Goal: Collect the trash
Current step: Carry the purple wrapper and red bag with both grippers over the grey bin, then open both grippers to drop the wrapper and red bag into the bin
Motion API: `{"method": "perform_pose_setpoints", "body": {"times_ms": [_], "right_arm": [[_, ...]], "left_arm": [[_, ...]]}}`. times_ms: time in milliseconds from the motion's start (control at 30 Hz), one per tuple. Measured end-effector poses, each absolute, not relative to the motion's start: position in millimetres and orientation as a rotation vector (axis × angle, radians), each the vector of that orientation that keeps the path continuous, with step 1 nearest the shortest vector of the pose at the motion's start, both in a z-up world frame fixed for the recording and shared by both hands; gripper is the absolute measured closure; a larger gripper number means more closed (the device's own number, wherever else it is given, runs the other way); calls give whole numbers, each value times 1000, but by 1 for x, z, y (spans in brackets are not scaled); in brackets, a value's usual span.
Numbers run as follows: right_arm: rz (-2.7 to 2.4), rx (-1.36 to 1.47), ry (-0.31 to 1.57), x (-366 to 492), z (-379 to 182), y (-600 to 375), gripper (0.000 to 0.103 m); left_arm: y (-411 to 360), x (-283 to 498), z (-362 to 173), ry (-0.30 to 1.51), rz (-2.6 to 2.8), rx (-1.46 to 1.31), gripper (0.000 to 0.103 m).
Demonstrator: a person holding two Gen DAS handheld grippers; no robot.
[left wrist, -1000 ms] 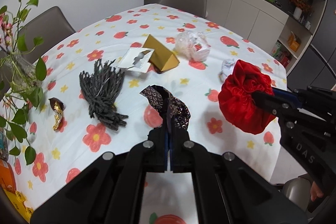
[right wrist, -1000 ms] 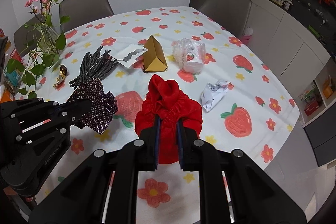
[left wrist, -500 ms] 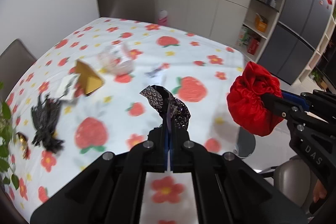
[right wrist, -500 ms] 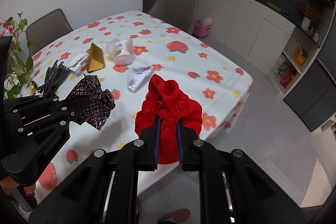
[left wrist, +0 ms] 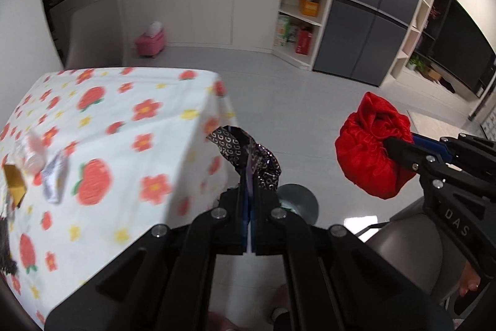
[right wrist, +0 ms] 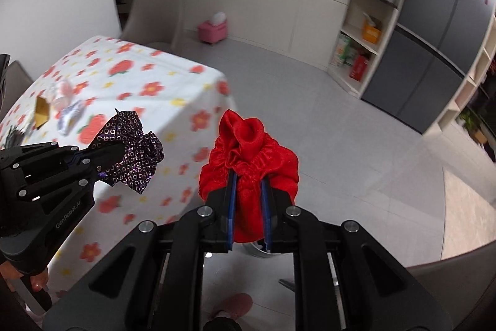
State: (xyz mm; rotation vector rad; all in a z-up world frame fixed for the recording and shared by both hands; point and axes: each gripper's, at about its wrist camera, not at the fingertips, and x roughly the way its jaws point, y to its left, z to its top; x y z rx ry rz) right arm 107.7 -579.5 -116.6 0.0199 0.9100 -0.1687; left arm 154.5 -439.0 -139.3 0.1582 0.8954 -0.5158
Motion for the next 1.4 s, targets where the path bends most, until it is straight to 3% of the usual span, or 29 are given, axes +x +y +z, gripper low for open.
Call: {"method": "perform_pose_setpoints", "body": {"times_ms": [333,967,1233,1300,1400], "right_arm": [[-265,111,1033,103,-190,-655,90],[-336,257,1115,136,-432,-705,89],[-355,265,1104,144,-483,-718,82],[-359,262,1103,145,-488,-723,74],[-369,263,1097,146,-490,-729,74]], "left_arm": [[-534,163,-217,1040,-615,224,102],[-617,215,-445,1127,-787,344,102],[-637,219,-490,1139,-801,360,98],[-642,219,-493,1141,-802,372,98],[-645,221,-497,1146,-799,383,97]]}}
